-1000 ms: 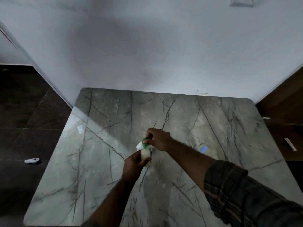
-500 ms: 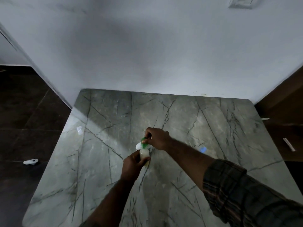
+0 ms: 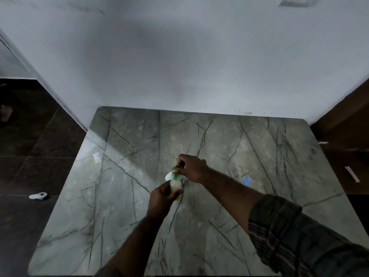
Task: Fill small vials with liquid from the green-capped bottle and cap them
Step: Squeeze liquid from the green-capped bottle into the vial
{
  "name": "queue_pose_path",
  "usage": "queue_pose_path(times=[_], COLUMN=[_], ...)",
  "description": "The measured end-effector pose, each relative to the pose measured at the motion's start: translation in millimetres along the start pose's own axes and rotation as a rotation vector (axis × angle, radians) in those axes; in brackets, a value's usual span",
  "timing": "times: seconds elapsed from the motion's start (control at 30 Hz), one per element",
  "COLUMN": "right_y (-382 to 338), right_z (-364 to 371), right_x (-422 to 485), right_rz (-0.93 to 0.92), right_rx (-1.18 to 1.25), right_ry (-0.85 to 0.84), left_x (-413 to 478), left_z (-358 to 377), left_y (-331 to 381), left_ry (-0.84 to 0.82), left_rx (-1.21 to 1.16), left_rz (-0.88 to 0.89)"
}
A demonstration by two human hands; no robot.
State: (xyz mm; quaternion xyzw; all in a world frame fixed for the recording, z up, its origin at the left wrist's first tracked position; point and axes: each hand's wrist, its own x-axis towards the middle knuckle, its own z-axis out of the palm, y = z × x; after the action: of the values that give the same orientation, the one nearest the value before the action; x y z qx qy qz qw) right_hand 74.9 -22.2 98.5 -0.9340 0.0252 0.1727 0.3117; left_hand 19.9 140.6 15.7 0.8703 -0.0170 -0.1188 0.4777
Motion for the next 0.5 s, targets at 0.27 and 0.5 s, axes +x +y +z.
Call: queue_pose_path(times=[0.27,0.5], right_y=[0.4,3.7], right_z=[0.5,5.9], right_x=[-0.7,-3.2], right_rz=[-0.002,-0.003], right_rx=[0.026,0.037], right_ry=[0.001,-0.002], left_x=[-1.2,-2.3], left_z=[1.2,1.2], left_y=[-1.3,-2.1], left_ry=[-0.006,-0.014], left_rx=[-0.045,-0.026], left_rz=[-0.011,-0.006])
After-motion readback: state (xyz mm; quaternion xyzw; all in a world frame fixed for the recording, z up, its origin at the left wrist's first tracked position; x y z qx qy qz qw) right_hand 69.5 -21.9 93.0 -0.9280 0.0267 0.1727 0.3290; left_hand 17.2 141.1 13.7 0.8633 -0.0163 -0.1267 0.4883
